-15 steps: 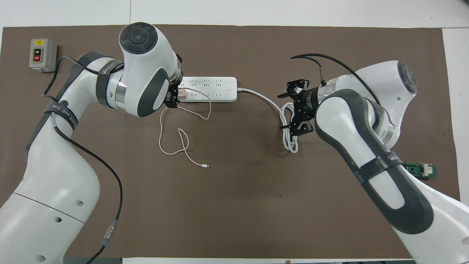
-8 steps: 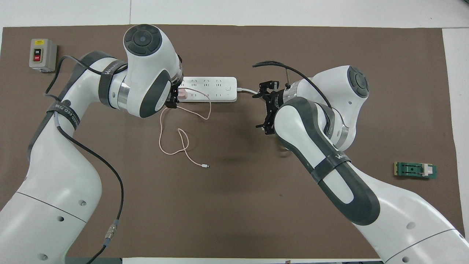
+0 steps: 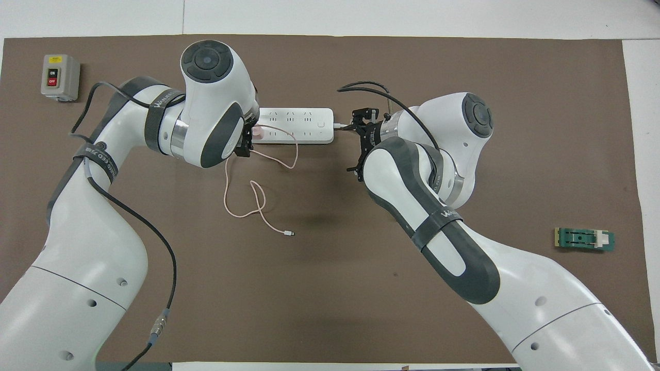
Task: Unplug charger and place it aside
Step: 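Grasp the power strip end near its cord with the right gripper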
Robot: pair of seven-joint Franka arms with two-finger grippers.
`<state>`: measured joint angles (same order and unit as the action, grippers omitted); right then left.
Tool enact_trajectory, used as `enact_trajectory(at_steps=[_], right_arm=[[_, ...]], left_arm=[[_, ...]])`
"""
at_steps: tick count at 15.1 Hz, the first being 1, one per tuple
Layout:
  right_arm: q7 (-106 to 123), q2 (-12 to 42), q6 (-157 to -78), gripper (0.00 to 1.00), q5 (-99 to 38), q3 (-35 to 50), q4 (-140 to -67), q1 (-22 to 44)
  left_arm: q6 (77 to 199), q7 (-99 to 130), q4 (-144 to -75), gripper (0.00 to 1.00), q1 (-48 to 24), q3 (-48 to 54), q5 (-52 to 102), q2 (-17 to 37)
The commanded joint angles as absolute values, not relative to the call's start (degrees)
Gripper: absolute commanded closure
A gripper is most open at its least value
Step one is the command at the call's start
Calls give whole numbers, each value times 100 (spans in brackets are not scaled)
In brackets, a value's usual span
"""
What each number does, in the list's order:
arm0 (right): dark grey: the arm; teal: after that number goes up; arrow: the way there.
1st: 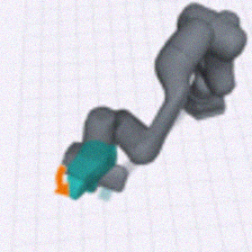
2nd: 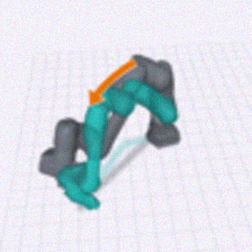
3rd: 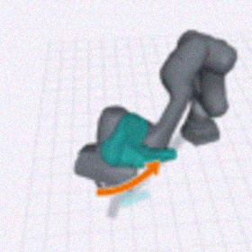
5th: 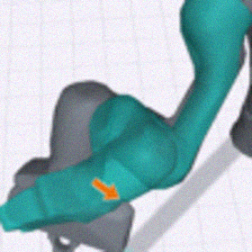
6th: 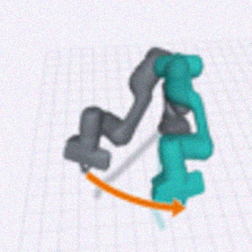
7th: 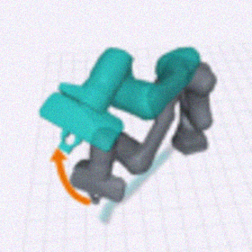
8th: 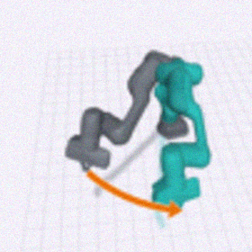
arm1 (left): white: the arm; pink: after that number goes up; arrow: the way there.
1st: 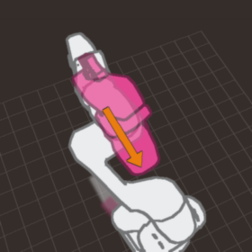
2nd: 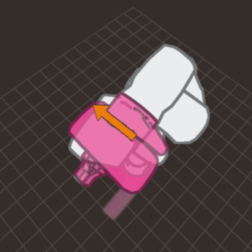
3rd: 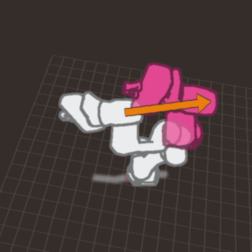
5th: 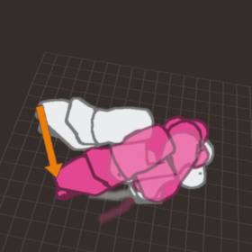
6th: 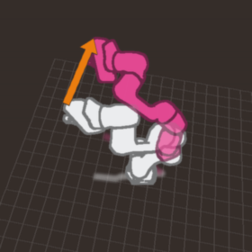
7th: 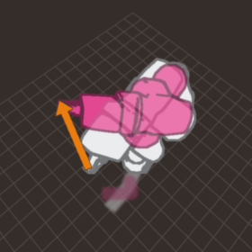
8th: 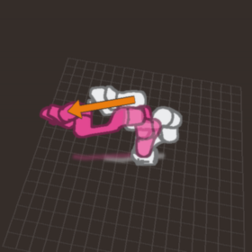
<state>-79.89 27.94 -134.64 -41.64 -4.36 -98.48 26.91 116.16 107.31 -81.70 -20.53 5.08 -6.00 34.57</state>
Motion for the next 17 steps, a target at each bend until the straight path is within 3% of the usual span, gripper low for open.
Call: enact_trajectory(at_steps=[1,3,5,8,9,12,17], right_arm=[[-8086,3014,-13280,0,-4184,-466,-9475,2689],[-8086,3128,-13228,0,-4140,-475,-9266,2681],[-8086,3287,-13122,0,-3886,-466,-9088,2654],[-8060,3419,-13227,0,-3832,-475,-9036,2646],[-8051,3497,-13306,0,-3841,-466,-8948,2646],[-8086,3831,-13386,0,-3894,-457,-8624,2689],[-8402,4025,-13351,0,-3920,-457,-8288,2698]], left_arm=[[11716,10872,-8323,0,-2136,431,-773,3410],[11742,10881,-8332,3,-2136,431,-773,3410],[11742,10881,-8332,12,-2136,431,-773,3419],[11742,10890,-8323,44,-2153,431,-773,3428],[11742,10881,-8323,65,-2153,431,-773,3428],[11742,10890,-8306,97,-2145,431,-773,3419],[11716,10881,-8297,100,-2145,431,-773,3419]])
